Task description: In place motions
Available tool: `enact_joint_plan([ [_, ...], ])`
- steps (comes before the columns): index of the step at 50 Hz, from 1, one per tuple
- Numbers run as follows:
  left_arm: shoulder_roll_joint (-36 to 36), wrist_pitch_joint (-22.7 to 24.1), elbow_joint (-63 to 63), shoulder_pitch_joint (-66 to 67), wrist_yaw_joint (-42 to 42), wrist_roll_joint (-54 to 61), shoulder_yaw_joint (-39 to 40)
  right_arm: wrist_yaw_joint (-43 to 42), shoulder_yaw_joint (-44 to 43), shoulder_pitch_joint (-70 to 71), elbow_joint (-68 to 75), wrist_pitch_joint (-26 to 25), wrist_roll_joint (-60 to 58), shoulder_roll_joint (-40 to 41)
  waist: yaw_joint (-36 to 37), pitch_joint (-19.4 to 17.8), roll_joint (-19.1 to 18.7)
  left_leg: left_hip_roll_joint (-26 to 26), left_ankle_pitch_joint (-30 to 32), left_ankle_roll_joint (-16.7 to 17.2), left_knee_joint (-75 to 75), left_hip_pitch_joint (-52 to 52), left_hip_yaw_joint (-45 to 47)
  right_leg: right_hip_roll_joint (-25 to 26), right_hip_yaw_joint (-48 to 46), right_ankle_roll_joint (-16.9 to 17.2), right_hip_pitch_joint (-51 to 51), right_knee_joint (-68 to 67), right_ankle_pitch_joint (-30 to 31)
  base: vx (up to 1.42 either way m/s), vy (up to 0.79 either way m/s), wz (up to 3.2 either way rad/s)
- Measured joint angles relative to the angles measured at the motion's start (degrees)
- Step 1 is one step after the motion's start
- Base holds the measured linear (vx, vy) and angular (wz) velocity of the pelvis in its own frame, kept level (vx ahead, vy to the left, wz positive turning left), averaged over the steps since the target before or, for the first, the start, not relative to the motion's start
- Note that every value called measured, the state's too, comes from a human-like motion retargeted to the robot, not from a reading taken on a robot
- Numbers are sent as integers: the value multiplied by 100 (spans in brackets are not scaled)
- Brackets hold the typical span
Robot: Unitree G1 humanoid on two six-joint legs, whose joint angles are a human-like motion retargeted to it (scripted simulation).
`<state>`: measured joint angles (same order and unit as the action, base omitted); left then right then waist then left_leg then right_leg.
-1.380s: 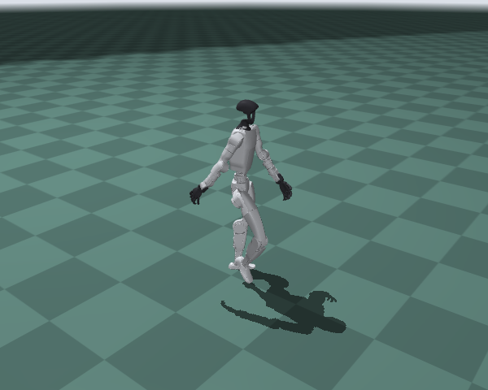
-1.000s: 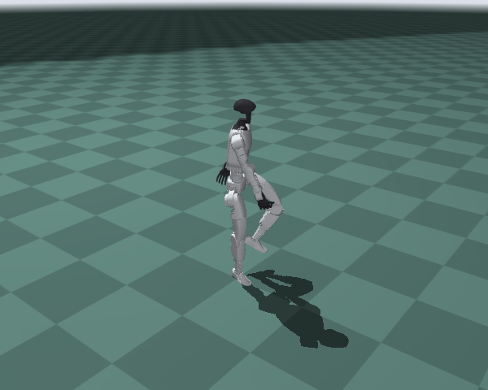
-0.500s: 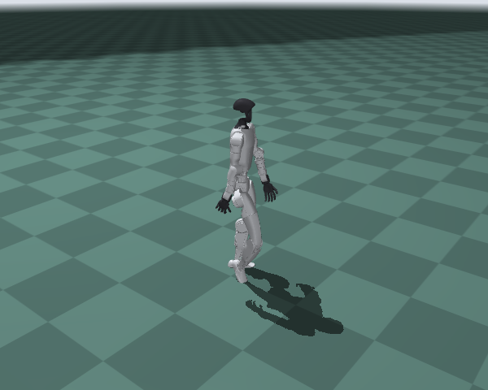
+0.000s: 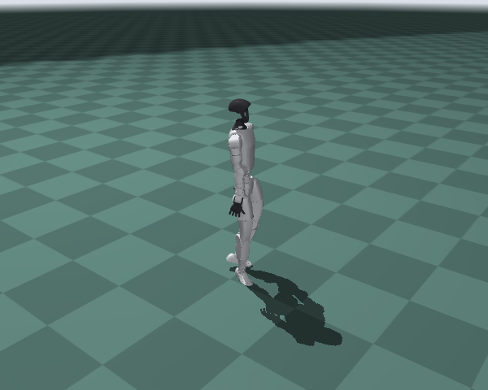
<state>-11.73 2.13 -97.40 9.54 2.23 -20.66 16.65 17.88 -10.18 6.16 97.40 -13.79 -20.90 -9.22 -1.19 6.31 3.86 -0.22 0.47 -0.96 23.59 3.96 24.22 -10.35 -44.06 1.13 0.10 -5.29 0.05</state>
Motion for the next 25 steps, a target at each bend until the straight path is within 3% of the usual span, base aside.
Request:
enact_joint_plan([
  [2, -468, -343, 0, 457, -275, -255, 374, 479, 282, 961, -716, 268, -509, 124, 555, -170, 114, 689, 876, -269, 2389, 1855, 21, -258, 784, 450, -342, 94, 178, -68, -36, -60],
  [3, -672, -460, 0, 595, -380, -320, 583, 668, 330, 1394, -1177, 452, -615, 126, 599, -324, 181, 666, 895, -416, 3450, 2783, -398, -256, 628, 408, -458, 184, 225, -66, -44, 9],
  [5, -1064, -482, 0, 1058, -229, -249, 982, 1009, 518, 2134, -1936, 823, -643, -22, 1157, -638, 603, 919, 266, -739, 5004, 3860, -190, -422, 910, 139, -832, 61, 237, -30, -39, -33],
  [8, -1345, -682, 0, 1607, -207, -55, 1227, 1058, 148, 2827, -2794, 1072, -1319, -6, 1344, -812, 741, 1339, -289, -1132, 6109, 4906, 19, -545, 968, -44, -988, -199, 112, -1, -13, -9],
  [12, -1330, -752, 4, 1707, -337, -377, 1299, 117, 457, 3092, -3461, 1182, -1004, 60, 1372, -784, 822, 1343, -503, -1125, 6410, 5489, 138, -626, 975, -150, -1140, -308, 120, -4, 1, 4],
  [15, -1192, -705, 0, 1532, -275, -465, 1161, 67, 678, 2909, -3557, 1565, -997, 118, 1287, -528, 826, 1345, -437, -897, 6083, 5202, 132, -613, 970, -115, -1171, -263, 101, 13, 5, 10],
  [18, -946, -644, 0, 1029, -473, -213, 826, 253, 573, 2248, -3281, 1554, -1603, 224, 963, -306, 583, 1049, -199, -598, 5130, 4249, -278, -405, 614, -33, -780, -117, 35, 26, 16, 54],
  [22, -316, -107, 0, 0, -1206, 78, 64, 316, 56, 684, -2371, 1218, -2151, 365, 615, -31, 287, -95, 222, -217, 1595, 1698, -1067, -147, 226, 53, -206, -177, -117, 46, 16, 35],
  [23, -149, 40, 1, -327, -1403, 5, -168, 294, -194, 311, -1993, 1033, -2196, 382, 644, -19, 212, -339, -255, -17, 373, 920, -1405, -49, 284, -18, -174, -368, -161, 44, 20, -42],
  [25, 208, 271, 26, -969, -1485, -98, -742, 227, -779, -353, -975, 672, -2061, 279, 532, 42, -17, -231, -1524, -115, -1251, -572, -825, 193, 212, -295, -196, -1049, -31, 48, 16, -9],
])
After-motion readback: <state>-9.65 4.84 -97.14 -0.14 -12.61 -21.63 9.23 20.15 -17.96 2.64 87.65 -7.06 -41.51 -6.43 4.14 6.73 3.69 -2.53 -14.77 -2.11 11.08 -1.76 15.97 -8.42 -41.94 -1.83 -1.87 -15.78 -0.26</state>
